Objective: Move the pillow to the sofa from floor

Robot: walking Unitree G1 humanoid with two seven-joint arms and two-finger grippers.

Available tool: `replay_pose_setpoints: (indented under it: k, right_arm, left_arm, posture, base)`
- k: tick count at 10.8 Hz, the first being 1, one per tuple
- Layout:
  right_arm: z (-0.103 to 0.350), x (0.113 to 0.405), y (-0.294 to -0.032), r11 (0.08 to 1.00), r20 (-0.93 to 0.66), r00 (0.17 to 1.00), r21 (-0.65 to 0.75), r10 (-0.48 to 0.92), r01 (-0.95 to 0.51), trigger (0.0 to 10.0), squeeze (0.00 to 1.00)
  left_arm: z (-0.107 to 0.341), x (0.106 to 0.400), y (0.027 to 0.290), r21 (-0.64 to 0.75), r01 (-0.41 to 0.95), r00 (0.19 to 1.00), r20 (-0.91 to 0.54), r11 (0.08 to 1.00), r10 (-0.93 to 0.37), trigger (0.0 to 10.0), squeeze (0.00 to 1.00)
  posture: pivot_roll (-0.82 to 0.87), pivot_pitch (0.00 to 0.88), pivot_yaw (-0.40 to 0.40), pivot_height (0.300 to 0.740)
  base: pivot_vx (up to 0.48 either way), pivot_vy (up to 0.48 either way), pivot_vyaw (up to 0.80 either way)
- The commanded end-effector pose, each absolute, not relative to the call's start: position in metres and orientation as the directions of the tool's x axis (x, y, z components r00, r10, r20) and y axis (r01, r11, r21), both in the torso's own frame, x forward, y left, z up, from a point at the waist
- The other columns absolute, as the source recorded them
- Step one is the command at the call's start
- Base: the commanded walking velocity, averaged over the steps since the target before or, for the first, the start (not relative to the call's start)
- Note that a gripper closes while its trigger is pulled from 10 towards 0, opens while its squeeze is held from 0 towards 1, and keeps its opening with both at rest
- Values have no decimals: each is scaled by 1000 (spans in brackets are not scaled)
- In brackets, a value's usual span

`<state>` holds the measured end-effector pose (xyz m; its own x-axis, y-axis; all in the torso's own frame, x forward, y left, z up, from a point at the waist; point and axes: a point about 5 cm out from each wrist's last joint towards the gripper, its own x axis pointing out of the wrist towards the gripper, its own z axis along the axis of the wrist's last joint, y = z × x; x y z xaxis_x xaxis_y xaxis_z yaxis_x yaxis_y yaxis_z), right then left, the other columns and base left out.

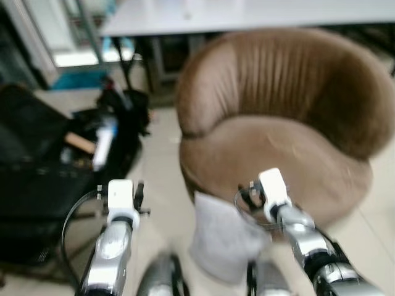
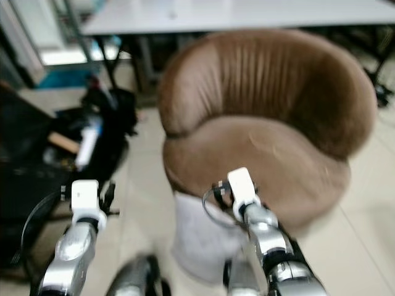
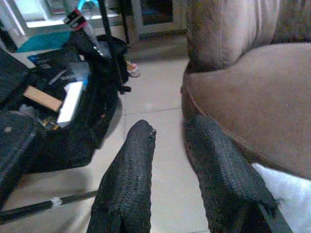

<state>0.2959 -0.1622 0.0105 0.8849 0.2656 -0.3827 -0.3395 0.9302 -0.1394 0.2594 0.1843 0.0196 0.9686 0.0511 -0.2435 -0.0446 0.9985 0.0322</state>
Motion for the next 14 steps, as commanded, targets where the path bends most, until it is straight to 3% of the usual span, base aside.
replay_pose_setpoints:
  k: [1, 8, 14]
  right_arm:
    - [12, 297, -161, 924, -383, 882, -150, 274, -352, 10000, 0]
    - [11, 296, -161, 925, -384, 880, -140, 278, -353, 10000, 0]
    - [10, 297, -164, 925, -413, 877, -170, 246, -339, 10000, 0]
  left_arm:
    - [18, 259, 184, 38, -41, 966, -254, 998, 49, 10000, 0]
    - [17, 257, 184, 31, -41, 964, -261, 999, 47, 10000, 0]
    - [16, 255, 184, 22, -44, 963, -266, 999, 49, 10000, 0]
  posture:
    - [-128, 0, 87, 580]
    - [-124, 0, 84, 501]
    - [-126, 0, 80, 501]
  base:
    - [0, 0, 0]
    - [0, 0, 0]
    - [0, 0, 0]
